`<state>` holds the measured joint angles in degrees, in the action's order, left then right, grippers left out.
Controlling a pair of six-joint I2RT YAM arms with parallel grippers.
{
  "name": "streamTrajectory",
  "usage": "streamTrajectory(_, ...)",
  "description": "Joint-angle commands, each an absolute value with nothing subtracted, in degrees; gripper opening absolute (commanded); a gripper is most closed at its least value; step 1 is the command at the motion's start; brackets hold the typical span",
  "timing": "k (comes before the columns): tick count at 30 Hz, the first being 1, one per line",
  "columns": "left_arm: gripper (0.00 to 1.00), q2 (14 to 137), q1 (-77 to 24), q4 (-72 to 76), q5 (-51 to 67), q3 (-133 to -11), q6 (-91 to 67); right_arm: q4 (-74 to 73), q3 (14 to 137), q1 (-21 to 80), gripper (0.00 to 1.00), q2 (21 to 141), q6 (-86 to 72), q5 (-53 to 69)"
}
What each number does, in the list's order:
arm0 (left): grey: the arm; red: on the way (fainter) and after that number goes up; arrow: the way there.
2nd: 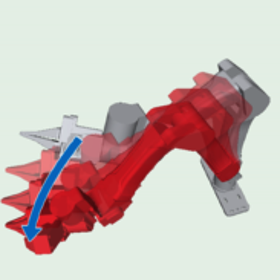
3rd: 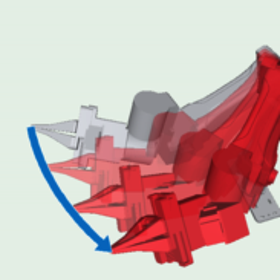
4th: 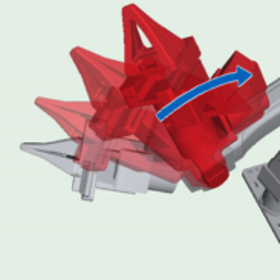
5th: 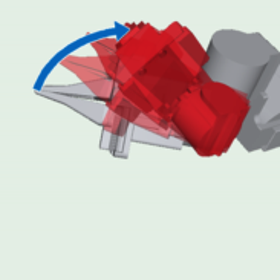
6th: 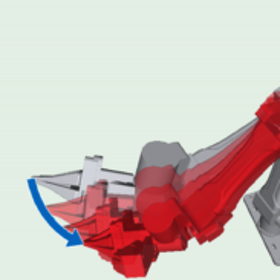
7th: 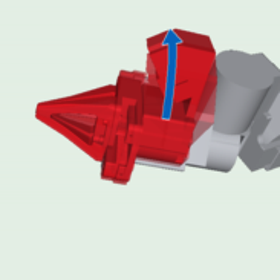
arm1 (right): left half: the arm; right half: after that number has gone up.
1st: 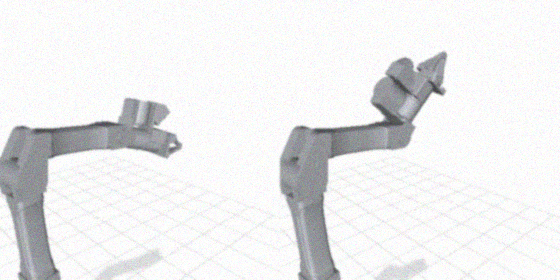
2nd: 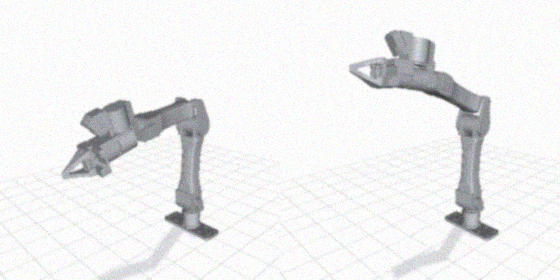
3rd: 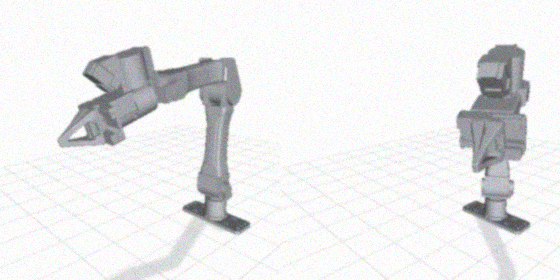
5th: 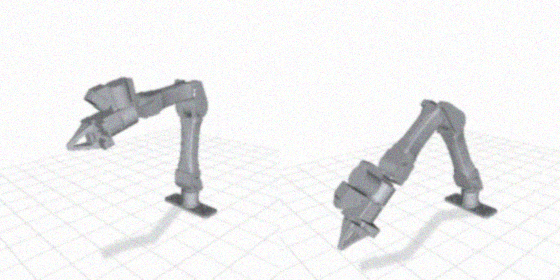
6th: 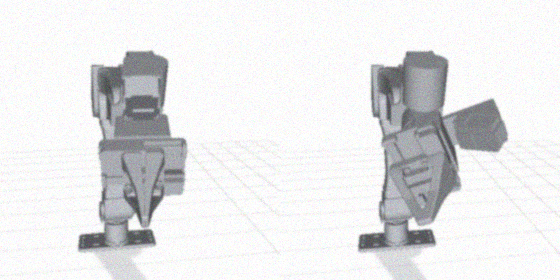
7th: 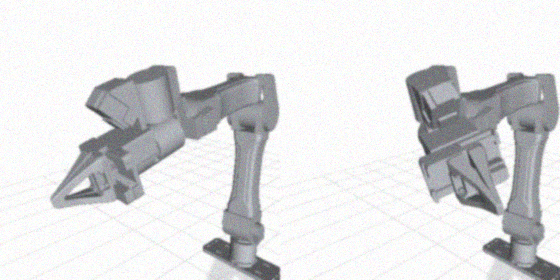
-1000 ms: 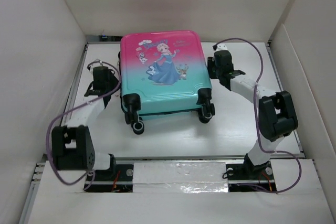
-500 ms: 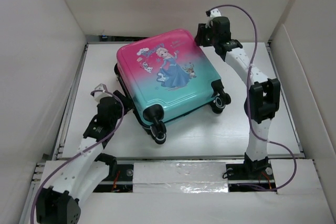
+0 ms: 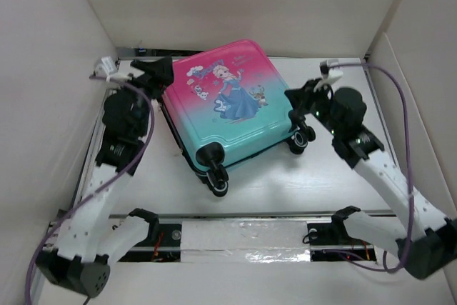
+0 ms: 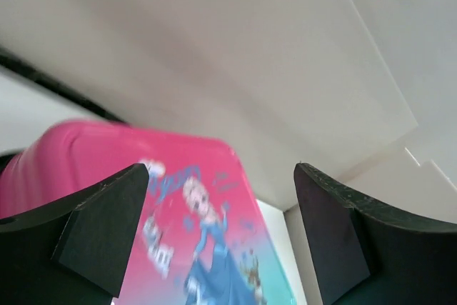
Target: Pack the luggage
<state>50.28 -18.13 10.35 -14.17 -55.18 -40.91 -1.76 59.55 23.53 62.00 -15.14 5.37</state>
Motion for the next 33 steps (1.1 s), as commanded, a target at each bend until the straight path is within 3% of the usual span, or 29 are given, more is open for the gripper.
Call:
streamTrajectory(1, 0.81, 65.2, -15.2, 14.9, -8.5, -64.5, -37.5, 0.5, 48.5, 30.0, 0.0, 54.6, -18.0, 0.9)
streamTrajectory(5, 0.8, 83.1, -9.4, 3.1, -2.3, -86.1, -32.2, -7.4, 39.0, 32.8, 0.0, 45.8, -18.9, -3.2)
streamTrajectory(8, 0.78, 94.5, -4.7, -2.2, 2.4, -94.0, -29.0, -7.9, 32.2, 34.0, 0.03, 41.5, -21.6, -3.3)
streamTrajectory(18, 0.79, 120.3, 0.7, -12.2, 13.4, -115.4, -21.4, -1.7, 33.3, 34.0, 0.04, 53.9, -20.8, -6.2)
streamTrajectory(29, 0.77, 124.6, 2.8, -4.9, 20.2, -109.5, -25.8, 4.6, 45.9, 32.3, 0.05, 70.9, -18.3, -9.6)
streamTrajectory(33, 0.75, 114.6, 2.8, 11.4, 20.8, -87.6, -33.1, 7.8, 50.8, 31.1, 0.05, 74.3, -16.8, -9.4)
